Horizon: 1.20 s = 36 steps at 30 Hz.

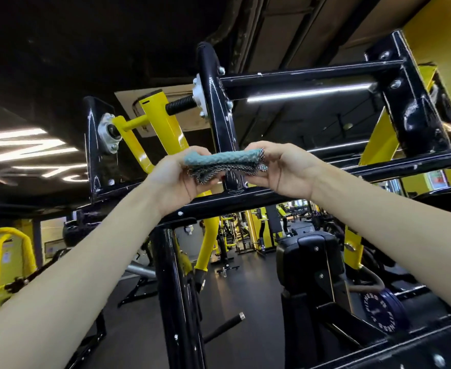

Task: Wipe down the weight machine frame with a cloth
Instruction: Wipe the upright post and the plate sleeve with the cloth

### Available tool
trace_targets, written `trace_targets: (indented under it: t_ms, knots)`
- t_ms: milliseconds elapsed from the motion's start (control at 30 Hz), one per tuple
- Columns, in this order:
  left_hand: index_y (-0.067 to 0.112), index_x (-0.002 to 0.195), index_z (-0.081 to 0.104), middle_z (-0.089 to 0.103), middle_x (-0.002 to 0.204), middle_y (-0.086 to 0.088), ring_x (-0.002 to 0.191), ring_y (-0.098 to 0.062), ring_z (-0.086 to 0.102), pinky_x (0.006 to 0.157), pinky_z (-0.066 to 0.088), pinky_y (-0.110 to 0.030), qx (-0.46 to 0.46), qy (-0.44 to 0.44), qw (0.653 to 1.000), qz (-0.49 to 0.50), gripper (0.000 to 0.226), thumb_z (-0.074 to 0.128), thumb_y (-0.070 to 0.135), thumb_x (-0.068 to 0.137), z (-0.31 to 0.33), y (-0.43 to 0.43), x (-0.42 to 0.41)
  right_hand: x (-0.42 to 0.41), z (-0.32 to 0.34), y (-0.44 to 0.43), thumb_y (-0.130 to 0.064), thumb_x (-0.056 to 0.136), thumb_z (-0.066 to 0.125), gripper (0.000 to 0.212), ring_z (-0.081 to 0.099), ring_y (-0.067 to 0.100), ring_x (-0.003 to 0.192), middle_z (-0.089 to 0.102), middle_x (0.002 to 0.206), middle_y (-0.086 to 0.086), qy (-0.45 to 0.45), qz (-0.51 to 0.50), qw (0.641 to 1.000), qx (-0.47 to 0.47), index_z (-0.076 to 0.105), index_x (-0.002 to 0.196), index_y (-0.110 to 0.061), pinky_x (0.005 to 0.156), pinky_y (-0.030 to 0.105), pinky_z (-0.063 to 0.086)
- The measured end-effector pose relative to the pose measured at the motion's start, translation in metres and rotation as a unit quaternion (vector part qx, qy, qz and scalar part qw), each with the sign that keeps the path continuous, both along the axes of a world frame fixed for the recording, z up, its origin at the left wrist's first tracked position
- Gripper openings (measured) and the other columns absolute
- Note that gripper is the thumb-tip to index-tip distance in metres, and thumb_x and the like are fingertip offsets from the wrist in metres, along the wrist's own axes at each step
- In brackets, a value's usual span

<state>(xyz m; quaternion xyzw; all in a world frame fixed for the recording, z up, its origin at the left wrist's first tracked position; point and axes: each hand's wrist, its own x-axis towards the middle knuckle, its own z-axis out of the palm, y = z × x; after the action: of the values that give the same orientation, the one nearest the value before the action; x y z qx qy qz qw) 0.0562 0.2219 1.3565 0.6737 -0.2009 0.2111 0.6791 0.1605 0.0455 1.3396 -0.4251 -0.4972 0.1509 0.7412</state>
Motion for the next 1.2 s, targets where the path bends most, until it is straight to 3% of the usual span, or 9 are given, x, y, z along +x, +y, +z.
trace_targets:
  t_ms: [233, 333, 500, 667, 733, 833, 1033, 1100, 1200]
  knots:
    - [0.004, 0.108, 0.057, 0.058, 0.113, -0.020, 0.095, -0.025, 0.058, 0.064, 0.050, -0.027, -0.139, 0.071, 0.988, 0.005, 0.036, 0.045, 0.035, 0.096, 0.013, -0.004, 0.006, -0.016, 0.011, 0.016, -0.014, 0.092, 0.056, 0.017, 0.071, 0.032, 0.078, 0.065, 0.108, 0.024, 0.058, -0.112, 0.992, -0.012, 0.059, 0.081, -0.002, 0.059, 0.033, 0.061]
    - [0.002, 0.095, 0.054, 0.056, 0.109, -0.020, 0.094, -0.025, 0.057, 0.068, 0.050, -0.023, -0.191, 0.061, 0.978, 0.063, 0.016, 0.065, 0.012, 0.088, 0.015, -0.014, 0.014, -0.019, 0.017, 0.027, 0.001, 0.087, 0.064, 0.005, 0.068, 0.024, 0.071, 0.066, 0.091, 0.018, 0.029, -0.169, 0.985, -0.018, 0.061, 0.085, -0.002, 0.060, 0.032, 0.060]
    - [0.006, 0.118, 0.051, 0.057, 0.112, -0.013, 0.092, -0.027, 0.058, 0.070, 0.051, -0.038, -0.372, -0.044, 0.923, 0.086, 0.037, 0.068, 0.008, 0.085, 0.024, -0.024, 0.041, -0.010, 0.019, 0.038, 0.004, 0.090, 0.058, 0.010, 0.067, 0.026, 0.078, 0.066, 0.088, 0.014, 0.012, -0.131, 0.991, -0.025, 0.062, 0.090, -0.006, 0.071, 0.036, 0.060]
    - [0.013, 0.114, 0.058, 0.061, 0.114, -0.006, 0.102, -0.023, 0.060, 0.088, 0.050, -0.037, -0.314, -0.156, 0.877, 0.328, 0.034, 0.070, 0.010, 0.083, 0.054, -0.028, 0.068, 0.021, 0.027, 0.033, 0.001, 0.092, 0.055, 0.016, 0.068, 0.021, 0.092, 0.067, 0.101, 0.012, -0.128, -0.245, 0.958, -0.074, 0.066, 0.095, -0.011, 0.079, 0.031, 0.056]
    - [0.016, 0.095, 0.056, 0.061, 0.100, -0.002, 0.090, -0.016, 0.058, 0.078, 0.050, -0.027, -0.196, -0.274, 0.830, 0.445, 0.027, 0.069, -0.001, 0.079, 0.061, -0.038, 0.085, 0.040, 0.036, 0.027, 0.002, 0.092, 0.053, 0.018, 0.066, 0.017, 0.081, 0.066, 0.097, 0.012, -0.099, -0.300, 0.948, -0.031, 0.066, 0.089, -0.010, 0.070, 0.026, 0.054]
    - [0.011, 0.089, 0.057, 0.057, 0.097, -0.007, 0.091, -0.018, 0.052, 0.069, 0.036, -0.020, 0.164, -0.383, 0.694, 0.588, 0.025, 0.058, -0.010, 0.076, 0.067, -0.042, 0.122, 0.068, 0.046, 0.029, 0.000, 0.090, 0.052, 0.018, 0.060, 0.020, 0.078, 0.062, 0.086, 0.011, -0.053, -0.326, 0.944, 0.000, 0.063, 0.081, -0.011, 0.076, 0.034, 0.055]
    - [0.009, 0.104, 0.064, 0.059, 0.101, -0.004, 0.093, -0.025, 0.050, 0.074, 0.042, -0.031, 0.504, -0.349, 0.479, 0.628, 0.024, 0.073, 0.014, 0.082, 0.059, -0.023, 0.152, 0.106, 0.058, 0.039, -0.003, 0.084, 0.049, 0.026, 0.060, 0.023, 0.082, 0.062, 0.075, 0.003, -0.093, -0.358, 0.929, 0.001, 0.066, 0.070, -0.017, 0.075, 0.034, 0.051]
    - [0.006, 0.097, 0.067, 0.065, 0.096, -0.007, 0.084, -0.028, 0.056, 0.075, 0.047, -0.038, 0.606, -0.384, 0.361, 0.595, 0.026, 0.079, 0.005, 0.074, 0.057, -0.003, 0.150, 0.119, 0.060, 0.044, -0.003, 0.084, 0.047, 0.024, 0.057, 0.022, 0.080, 0.062, 0.078, 0.007, -0.088, -0.349, 0.933, 0.000, 0.070, 0.082, -0.009, 0.067, 0.030, 0.047]
    - [0.007, 0.088, 0.072, 0.066, 0.089, -0.008, 0.077, -0.030, 0.058, 0.074, 0.043, -0.039, 0.707, -0.381, 0.257, 0.537, 0.015, 0.077, 0.010, 0.074, 0.067, 0.006, 0.144, 0.128, 0.065, 0.053, -0.009, 0.091, 0.047, 0.024, 0.054, 0.020, 0.092, 0.062, 0.098, 0.005, -0.068, -0.331, 0.941, 0.022, 0.066, 0.105, -0.008, 0.071, 0.025, 0.040]
